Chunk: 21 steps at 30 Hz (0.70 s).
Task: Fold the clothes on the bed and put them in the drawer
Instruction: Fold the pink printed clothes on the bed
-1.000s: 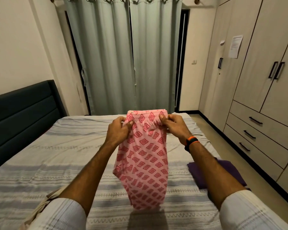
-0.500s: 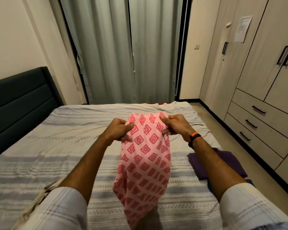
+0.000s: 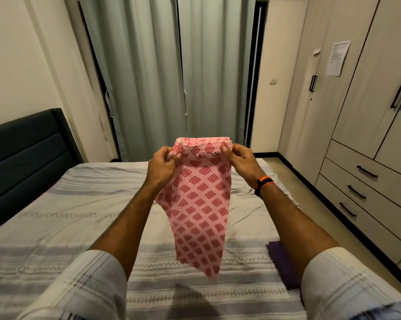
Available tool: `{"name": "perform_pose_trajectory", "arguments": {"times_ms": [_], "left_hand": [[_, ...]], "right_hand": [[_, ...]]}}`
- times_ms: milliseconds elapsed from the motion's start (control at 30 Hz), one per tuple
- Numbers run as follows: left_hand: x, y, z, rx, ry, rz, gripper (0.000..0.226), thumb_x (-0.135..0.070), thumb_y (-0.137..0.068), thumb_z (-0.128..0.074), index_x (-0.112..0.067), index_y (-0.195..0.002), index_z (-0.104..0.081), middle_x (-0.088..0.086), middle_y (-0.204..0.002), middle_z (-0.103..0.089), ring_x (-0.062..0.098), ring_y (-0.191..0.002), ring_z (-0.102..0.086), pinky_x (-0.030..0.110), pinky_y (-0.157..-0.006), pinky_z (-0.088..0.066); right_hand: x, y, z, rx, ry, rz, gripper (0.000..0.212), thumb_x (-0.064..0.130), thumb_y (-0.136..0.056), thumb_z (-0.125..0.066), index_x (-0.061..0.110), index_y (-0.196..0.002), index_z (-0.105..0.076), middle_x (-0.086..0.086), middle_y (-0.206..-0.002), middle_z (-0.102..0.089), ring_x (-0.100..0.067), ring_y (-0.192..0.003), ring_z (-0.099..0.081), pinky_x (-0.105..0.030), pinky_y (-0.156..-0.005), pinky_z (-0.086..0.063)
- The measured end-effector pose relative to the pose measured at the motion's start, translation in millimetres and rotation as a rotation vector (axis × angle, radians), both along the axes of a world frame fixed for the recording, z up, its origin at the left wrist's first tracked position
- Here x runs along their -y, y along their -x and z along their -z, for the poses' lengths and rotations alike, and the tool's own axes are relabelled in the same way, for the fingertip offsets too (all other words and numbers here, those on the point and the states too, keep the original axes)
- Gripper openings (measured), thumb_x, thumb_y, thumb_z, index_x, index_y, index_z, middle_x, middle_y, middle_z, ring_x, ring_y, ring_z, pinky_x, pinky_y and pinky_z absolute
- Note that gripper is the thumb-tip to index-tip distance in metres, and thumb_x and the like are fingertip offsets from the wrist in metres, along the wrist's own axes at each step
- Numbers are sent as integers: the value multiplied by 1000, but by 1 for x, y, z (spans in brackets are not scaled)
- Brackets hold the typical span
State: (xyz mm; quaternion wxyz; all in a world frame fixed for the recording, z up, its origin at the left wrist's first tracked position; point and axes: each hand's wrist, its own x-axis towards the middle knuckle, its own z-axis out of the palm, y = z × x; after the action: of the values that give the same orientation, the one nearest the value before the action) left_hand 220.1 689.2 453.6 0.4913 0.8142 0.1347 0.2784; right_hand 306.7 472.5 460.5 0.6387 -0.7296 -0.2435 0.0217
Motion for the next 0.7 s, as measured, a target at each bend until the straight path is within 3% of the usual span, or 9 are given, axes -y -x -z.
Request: {"name": "perform_pose_trajectory", "arguments": {"times_ms": [167, 300, 367, 467, 567, 700], "left_hand": [[10, 15, -2, 59, -29, 15, 14, -28, -96, -62, -15, -98, -62, -5, -88, -66, 11, -81, -62, 30, -72, -53], [23, 51, 39, -32, -39, 43, 13, -26, -97, -60, -12, -98, -60, -1, -87, -65, 11, -71, -60, 22, -49, -51], [28, 72, 69, -93, -54, 62, 14, -21, -97, -59, -7, -94, -59, 3, -80, -64, 14, -63, -58, 19, -46, -47], [35, 110, 136, -255, -65, 93, 13, -17, -96, -58, -5, -93, -62, 11, -84, -69, 25, -73, -62, 30, -64, -50], [47, 156, 202, -464, -31, 156, 17, -28, -98, -56, -14, -91, -62, 10, -86, -70, 28, -77, -64, 40, -72, -53], [67, 219, 266, -669, -48, 242, 18, -23, -97, -57, -10, -107, -66, 8, -101, -70, 24, -88, -63, 27, -71, -43]], "right_hand": [[8, 15, -1, 37, -76, -16, 32, 23, -99, -56, -6, -111, -64, -12, -104, -70, -14, -90, -66, -23, -80, -57], [25, 49, 42, -17, -6, -22, 34, 28, -97, -58, -2, -111, -68, -15, -108, -73, -20, -97, -70, -29, -85, -57], [34, 70, 73, -71, 38, -16, 32, 29, -96, -60, -1, -105, -70, -16, -104, -73, -16, -93, -69, -30, -84, -56], [54, 123, 131, -205, 94, -16, 18, 23, -97, -60, 10, -88, -71, 2, -82, -71, 3, -71, -60, -15, -70, -47], [71, 178, 185, -336, 205, -8, 25, 26, -97, -60, 20, -73, -63, 19, -59, -58, 6, -58, -50, -13, -64, -41], [93, 235, 253, -504, 338, 14, 35, 31, -94, -64, 23, -62, -55, 18, -51, -53, 4, -53, -47, -17, -62, -38]]}}
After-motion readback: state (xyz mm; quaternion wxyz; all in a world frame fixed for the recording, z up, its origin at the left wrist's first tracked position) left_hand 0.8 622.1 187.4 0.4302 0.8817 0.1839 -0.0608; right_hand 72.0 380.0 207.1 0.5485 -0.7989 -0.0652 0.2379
